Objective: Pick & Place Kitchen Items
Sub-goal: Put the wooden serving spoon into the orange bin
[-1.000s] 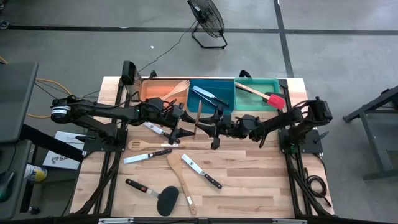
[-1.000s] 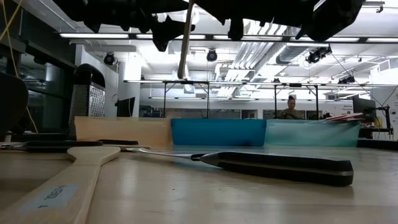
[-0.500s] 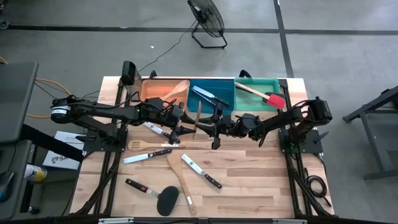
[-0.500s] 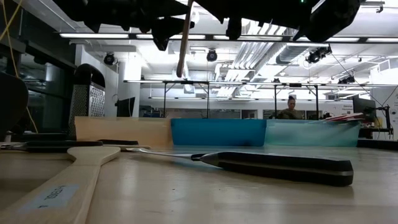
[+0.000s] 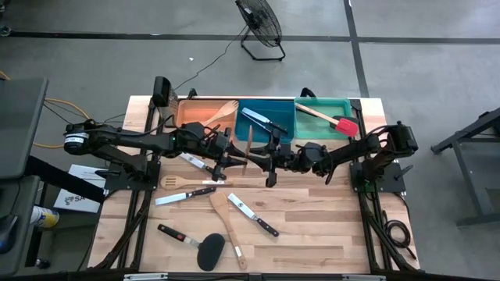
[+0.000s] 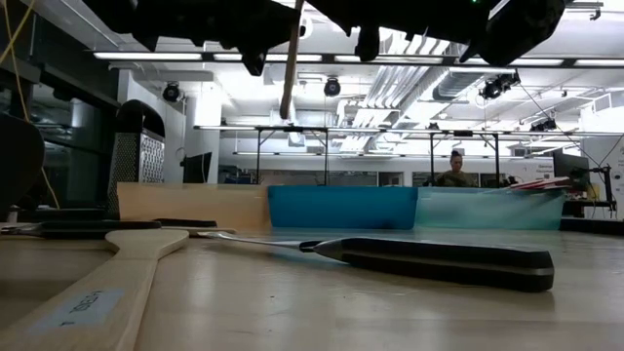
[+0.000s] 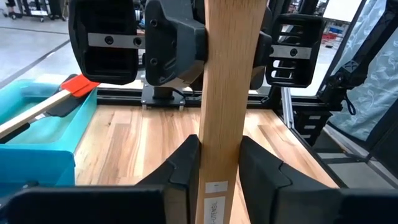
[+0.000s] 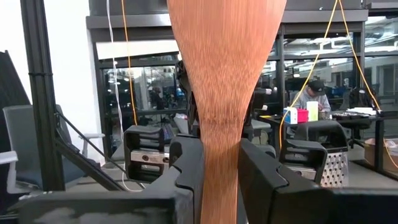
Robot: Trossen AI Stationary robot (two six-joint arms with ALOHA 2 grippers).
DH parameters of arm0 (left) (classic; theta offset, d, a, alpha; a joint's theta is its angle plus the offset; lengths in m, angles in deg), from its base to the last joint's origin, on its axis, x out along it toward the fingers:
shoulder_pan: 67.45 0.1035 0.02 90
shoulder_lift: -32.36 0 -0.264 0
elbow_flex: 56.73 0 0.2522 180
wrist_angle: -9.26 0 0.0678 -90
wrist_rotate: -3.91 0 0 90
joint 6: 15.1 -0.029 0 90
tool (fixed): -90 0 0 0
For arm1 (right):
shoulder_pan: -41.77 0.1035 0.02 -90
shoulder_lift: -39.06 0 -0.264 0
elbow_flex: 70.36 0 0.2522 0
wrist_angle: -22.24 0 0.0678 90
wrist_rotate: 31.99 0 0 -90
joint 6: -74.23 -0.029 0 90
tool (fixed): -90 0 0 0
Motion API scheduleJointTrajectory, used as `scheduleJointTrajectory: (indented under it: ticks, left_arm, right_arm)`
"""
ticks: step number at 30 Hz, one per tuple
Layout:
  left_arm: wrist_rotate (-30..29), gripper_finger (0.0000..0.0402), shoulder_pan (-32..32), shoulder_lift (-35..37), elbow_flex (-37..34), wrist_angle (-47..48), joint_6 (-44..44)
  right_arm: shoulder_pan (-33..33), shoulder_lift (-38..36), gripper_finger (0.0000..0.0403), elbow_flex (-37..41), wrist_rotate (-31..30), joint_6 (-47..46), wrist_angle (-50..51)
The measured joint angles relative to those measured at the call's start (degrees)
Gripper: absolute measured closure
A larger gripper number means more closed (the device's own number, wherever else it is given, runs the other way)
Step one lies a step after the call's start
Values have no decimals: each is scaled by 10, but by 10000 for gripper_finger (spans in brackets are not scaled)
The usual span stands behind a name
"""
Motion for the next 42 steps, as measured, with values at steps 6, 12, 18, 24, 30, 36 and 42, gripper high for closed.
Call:
scheduleJointTrajectory:
  ticks: [6, 12, 18, 24, 30, 36, 42]
  left_arm:
    - [0, 320, 0, 0, 0, 2, 0]
    - [-9, 320, 0, 0, 0, 8, 0]
    - [-13, 320, 0, 0, 0, 14, 0]
    - [-39, 320, 0, 1, 0, 40, 0]
    - [-114, 320, 0, 22, 0, 109, -17]
    - [-214, 320, 0, 66, 0, 182, -30]
    - [-331, 320, 0, 115, 0, 279, -31]
  right_arm:
    - [0, 0, 338, 0, -1, 0, 4]
    - [0, 0, 306, 0, -5, -5, 7]
    - [0, 0, 194, 0, -8, -17, 9]
    - [2, 0, 158, 1, -43, -19, 8]
    - [2, 0, 159, 1, -52, -19, 20]
    - [2, 0, 159, 1, -91, -19, 24]
    - [2, 0, 160, 1, -144, -19, 52]
